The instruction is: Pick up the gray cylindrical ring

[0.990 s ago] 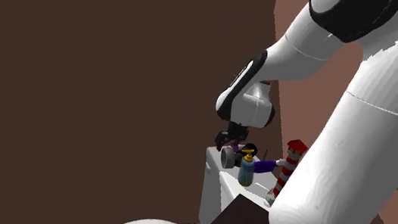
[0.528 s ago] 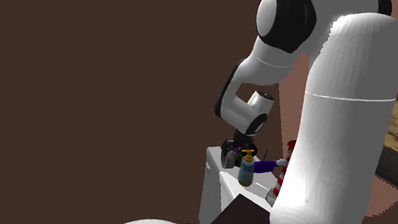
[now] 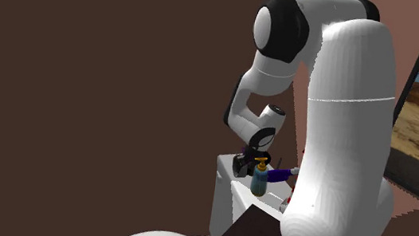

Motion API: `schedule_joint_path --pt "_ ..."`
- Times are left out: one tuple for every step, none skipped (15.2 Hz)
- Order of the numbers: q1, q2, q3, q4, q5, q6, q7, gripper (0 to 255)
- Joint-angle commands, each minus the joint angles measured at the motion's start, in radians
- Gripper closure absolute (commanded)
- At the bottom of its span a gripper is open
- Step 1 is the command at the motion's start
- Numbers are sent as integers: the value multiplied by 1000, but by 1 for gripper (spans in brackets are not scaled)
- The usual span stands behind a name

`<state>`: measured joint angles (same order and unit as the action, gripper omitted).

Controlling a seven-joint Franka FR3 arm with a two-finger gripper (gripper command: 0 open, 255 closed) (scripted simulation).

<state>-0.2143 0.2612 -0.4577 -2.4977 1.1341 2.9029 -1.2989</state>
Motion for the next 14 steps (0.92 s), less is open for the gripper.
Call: schedule_joint_path --pt "-2 3 3 1 7 0 -6 255" --pt "-2 2 3 1 7 1 -5 255" --pt "-2 2 3 1 7 1 -5 255" --pt "-2 2 3 1 7 1 -5 255" --pt "-2 2 3 1 7 1 -5 255" --pt "-2 2 3 1 7 1 -6 255" --pt "-2 2 3 1 7 1 -5 255" --pt "-2 2 3 1 7 1 -5 255" --pt "-3 5 5 3 11 1 -9 255" --pt "9 -12 -10 -6 -26 -1 23 255" --pt "20 -29 -26 -15 -64 -3 55 255" --pt "33 -46 -42 -23 -102 -5 88 255" --pt "45 -63 -59 -31 -142 -8 122 255" --pt "57 -81 -76 -39 -184 -10 156 255"
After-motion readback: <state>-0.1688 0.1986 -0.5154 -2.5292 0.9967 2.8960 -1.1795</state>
